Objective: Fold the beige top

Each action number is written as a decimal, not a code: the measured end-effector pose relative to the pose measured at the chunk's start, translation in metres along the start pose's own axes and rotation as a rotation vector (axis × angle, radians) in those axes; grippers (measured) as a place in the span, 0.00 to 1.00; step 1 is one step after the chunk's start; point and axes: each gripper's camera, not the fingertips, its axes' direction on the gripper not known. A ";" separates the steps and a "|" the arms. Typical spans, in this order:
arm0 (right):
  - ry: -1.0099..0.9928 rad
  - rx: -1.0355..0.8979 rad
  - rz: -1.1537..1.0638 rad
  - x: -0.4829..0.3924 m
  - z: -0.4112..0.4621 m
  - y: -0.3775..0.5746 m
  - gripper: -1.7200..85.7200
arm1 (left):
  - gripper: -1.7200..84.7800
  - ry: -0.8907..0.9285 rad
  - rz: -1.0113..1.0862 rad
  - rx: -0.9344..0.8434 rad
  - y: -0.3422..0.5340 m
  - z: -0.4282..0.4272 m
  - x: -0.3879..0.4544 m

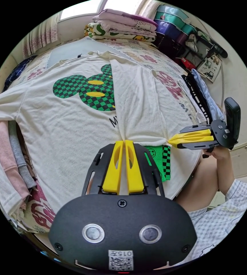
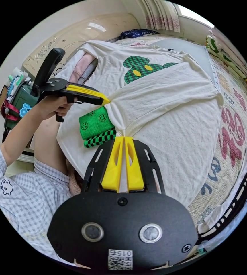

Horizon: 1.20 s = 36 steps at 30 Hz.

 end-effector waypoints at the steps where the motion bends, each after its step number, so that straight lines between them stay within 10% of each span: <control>1: 0.003 -0.001 -0.002 -0.001 0.001 0.000 0.02 | 0.01 0.002 0.000 0.002 0.001 -0.001 -0.002; 29: -0.108 0.092 -0.070 -0.071 0.042 -0.003 0.01 | 0.02 0.030 0.053 0.067 0.093 -0.069 -0.096; 36: -0.061 0.039 -0.128 -0.092 0.052 -0.001 0.01 | 0.05 0.314 -0.122 0.445 0.196 -0.215 -0.230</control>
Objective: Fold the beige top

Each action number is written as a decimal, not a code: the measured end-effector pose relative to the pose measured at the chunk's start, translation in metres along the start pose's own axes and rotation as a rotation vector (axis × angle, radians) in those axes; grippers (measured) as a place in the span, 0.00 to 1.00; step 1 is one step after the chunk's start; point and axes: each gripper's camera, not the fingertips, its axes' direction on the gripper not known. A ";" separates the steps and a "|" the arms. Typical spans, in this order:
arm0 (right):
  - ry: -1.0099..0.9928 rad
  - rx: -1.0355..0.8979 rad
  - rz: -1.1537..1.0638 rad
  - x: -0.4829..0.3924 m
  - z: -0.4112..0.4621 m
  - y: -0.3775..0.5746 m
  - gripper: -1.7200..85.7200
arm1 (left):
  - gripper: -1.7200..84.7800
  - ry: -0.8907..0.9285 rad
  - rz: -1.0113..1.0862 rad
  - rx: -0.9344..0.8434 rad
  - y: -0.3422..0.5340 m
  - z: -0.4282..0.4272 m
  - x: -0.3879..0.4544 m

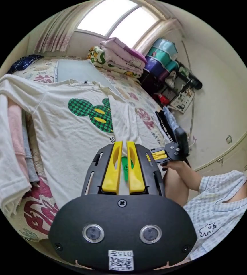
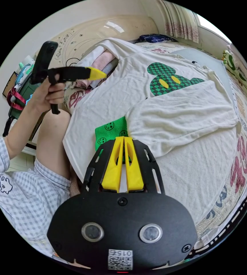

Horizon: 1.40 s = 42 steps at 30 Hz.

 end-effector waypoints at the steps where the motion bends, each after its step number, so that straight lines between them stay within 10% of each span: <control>1: -0.005 0.002 0.003 0.000 -0.001 0.001 0.01 | 0.06 -0.009 -0.028 0.058 0.004 -0.025 -0.012; 9: 0.072 0.004 -0.060 -0.023 -0.011 0.002 0.01 | 0.12 -0.295 -0.688 0.569 0.120 -0.280 -0.222; 23: -0.134 0.070 0.028 0.009 -0.066 0.000 0.01 | 0.12 -0.155 -1.051 0.814 0.173 -0.317 -0.344; 35: -0.174 0.036 0.040 0.026 -0.147 -0.020 0.02 | 0.02 -0.504 -0.284 0.765 0.051 -0.332 -0.104; 42: -0.372 0.307 0.131 0.069 -0.260 -0.012 0.08 | 0.02 -0.356 0.302 0.488 -0.032 -0.199 0.098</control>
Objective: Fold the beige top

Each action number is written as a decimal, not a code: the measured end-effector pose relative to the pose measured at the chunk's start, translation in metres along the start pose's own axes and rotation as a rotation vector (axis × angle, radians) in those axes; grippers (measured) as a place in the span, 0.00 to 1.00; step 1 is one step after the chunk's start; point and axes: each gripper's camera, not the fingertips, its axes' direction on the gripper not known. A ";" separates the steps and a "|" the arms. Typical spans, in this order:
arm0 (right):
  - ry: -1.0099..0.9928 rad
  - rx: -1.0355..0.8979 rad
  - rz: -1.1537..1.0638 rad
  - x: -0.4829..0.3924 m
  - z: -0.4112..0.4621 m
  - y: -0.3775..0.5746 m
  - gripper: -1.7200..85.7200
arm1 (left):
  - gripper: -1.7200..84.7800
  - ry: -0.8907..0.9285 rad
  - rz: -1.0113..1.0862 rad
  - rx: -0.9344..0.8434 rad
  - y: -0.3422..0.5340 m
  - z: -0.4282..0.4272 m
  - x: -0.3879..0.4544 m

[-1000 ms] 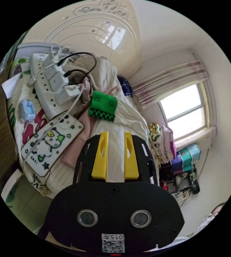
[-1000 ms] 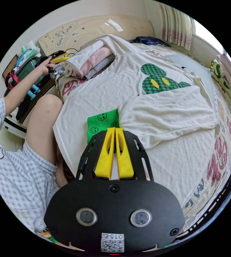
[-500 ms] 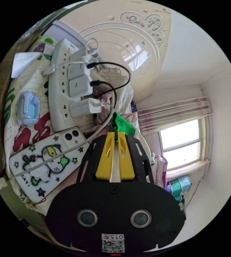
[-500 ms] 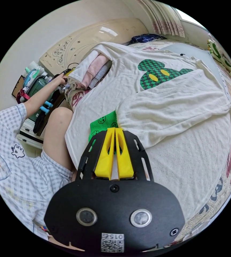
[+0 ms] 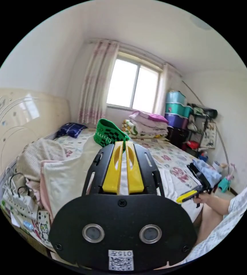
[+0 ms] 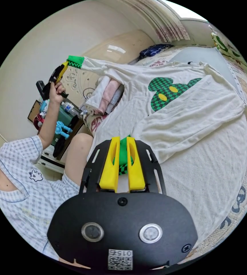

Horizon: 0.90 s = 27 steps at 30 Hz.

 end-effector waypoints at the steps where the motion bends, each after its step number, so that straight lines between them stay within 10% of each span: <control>1: -0.023 0.035 0.007 0.001 -0.011 -0.001 0.08 | 0.02 0.037 0.026 -0.026 0.002 0.012 0.016; 9: -0.162 0.137 0.218 0.036 -0.078 -0.027 0.17 | 0.02 0.243 0.412 -0.525 0.130 0.191 0.231; 27: -0.265 0.082 0.395 0.068 -0.142 -0.088 0.14 | 0.01 0.320 0.454 -0.402 0.149 0.207 0.262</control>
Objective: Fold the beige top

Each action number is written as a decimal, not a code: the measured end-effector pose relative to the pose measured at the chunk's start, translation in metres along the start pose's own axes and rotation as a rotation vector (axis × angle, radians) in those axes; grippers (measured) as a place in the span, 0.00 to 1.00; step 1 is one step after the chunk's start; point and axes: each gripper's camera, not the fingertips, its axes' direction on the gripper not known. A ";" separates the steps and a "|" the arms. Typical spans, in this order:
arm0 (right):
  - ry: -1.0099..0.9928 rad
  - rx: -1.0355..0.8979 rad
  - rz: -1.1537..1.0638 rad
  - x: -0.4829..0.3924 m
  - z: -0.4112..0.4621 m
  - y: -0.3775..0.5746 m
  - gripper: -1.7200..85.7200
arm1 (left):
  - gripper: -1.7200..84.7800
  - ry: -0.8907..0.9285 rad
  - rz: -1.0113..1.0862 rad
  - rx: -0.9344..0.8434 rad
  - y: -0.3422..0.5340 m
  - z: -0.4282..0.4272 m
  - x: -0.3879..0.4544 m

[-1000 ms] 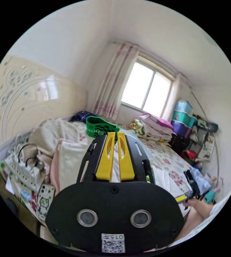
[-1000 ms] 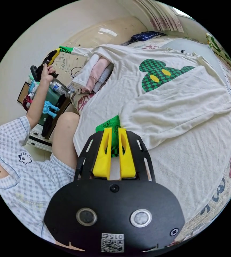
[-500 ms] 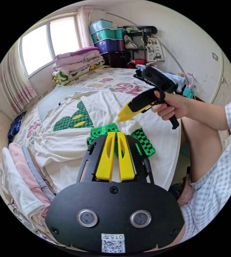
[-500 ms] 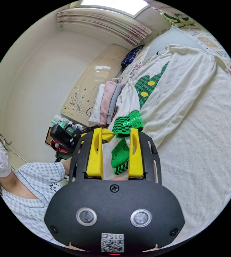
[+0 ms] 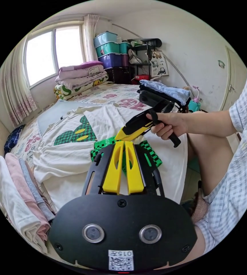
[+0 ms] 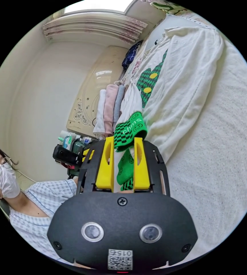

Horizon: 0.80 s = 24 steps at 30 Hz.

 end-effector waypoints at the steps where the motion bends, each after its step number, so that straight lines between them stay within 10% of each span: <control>1: -0.006 -0.001 0.003 -0.001 -0.003 -0.001 0.14 | 0.01 -0.003 0.000 0.011 0.000 -0.002 -0.001; 24: -0.158 0.070 0.164 -0.003 -0.042 -0.032 0.06 | 0.01 0.249 -0.113 0.146 0.030 0.012 -0.071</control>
